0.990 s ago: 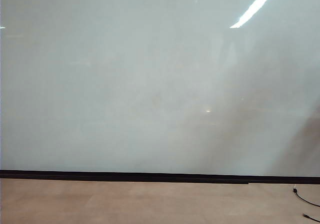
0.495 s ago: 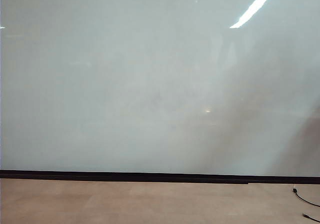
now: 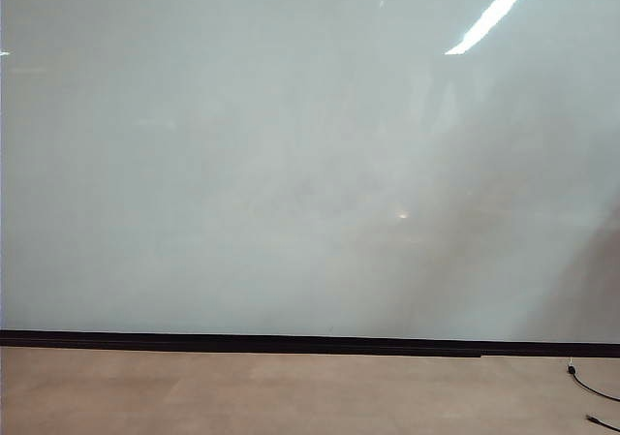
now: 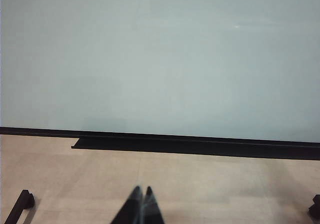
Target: Pick up the pen on the shelf to the right of the whiteboard and write the letter A.
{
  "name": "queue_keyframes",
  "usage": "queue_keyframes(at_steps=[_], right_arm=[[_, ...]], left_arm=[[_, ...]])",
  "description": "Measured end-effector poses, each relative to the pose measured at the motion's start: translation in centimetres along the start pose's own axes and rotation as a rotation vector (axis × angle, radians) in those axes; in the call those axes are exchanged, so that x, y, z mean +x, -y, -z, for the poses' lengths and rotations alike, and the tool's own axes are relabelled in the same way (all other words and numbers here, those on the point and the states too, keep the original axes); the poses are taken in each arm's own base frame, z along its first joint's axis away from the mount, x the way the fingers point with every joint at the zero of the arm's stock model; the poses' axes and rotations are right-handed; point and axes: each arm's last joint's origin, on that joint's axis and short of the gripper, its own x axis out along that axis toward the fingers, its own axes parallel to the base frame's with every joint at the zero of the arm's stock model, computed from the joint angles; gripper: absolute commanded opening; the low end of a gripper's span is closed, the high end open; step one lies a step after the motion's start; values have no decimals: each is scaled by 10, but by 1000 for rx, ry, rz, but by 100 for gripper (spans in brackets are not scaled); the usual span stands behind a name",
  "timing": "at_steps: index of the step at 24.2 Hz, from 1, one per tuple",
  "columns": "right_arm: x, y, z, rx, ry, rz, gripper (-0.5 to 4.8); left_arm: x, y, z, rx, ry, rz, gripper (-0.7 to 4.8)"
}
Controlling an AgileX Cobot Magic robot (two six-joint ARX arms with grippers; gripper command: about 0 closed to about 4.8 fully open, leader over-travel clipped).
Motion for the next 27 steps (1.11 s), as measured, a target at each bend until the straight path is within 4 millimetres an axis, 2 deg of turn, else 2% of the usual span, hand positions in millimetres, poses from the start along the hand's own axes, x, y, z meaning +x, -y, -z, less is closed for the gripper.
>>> queue_keyframes(at_steps=[11, 15, 22, 26, 27], right_arm=[[0, 0, 0, -6, 0, 1, 142], [0, 0, 0, -6, 0, 5, 116], [0, 0, 0, -10, 1, 15, 111], [0, 1, 0, -10, 1, 20, -1], [0, 1, -1, -16, 6, 23, -5]], left_arm=[[0, 0, 0, 0, 0, 0, -5], [0, 0, 0, 0, 0, 0, -5], [0, 0, 0, 0, 0, 0, -5], [0, 0, 0, 0, 0, 0, -5], [0, 0, 0, 0, 0, 0, -5]])
